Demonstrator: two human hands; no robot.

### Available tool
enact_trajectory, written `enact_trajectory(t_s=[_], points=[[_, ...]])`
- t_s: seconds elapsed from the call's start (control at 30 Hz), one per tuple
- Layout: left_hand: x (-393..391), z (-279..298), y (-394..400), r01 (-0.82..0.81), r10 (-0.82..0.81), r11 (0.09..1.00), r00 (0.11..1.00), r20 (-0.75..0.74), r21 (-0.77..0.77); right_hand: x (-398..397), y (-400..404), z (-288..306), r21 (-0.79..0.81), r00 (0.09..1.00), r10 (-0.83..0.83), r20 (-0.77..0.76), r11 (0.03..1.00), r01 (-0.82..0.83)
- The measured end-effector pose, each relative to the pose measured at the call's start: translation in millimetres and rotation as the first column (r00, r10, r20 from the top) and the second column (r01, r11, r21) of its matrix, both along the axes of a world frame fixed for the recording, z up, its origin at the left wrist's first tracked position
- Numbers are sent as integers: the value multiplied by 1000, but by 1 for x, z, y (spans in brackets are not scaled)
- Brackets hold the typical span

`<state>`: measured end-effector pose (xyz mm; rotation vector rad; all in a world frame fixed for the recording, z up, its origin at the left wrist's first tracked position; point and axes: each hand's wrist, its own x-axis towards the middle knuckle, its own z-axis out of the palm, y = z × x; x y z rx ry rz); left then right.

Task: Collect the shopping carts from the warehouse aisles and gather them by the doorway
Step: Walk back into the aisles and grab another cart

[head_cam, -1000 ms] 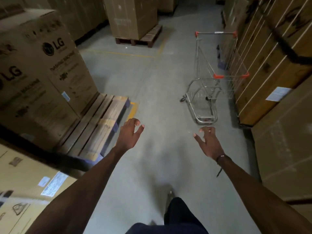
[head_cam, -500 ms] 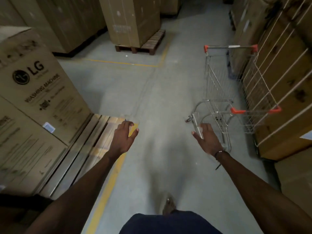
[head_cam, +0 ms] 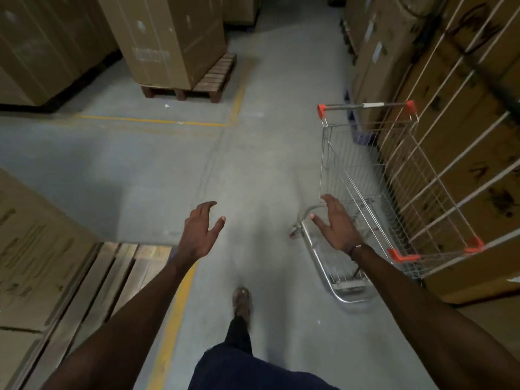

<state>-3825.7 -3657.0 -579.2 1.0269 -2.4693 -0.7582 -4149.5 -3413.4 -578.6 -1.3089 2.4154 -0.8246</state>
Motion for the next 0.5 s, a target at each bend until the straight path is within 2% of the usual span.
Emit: enact_trajectory(t_s=[0.27, 0.5], points=[[-181, 45, -212, 168, -169, 985, 985, -32, -27, -120, -140, 32, -28, 981, -194, -16, 981, 193], [-347, 66, -300, 388, -388, 921, 921, -21, -38, -213, -224, 38, -4, 951, -308, 10, 951, 308]])
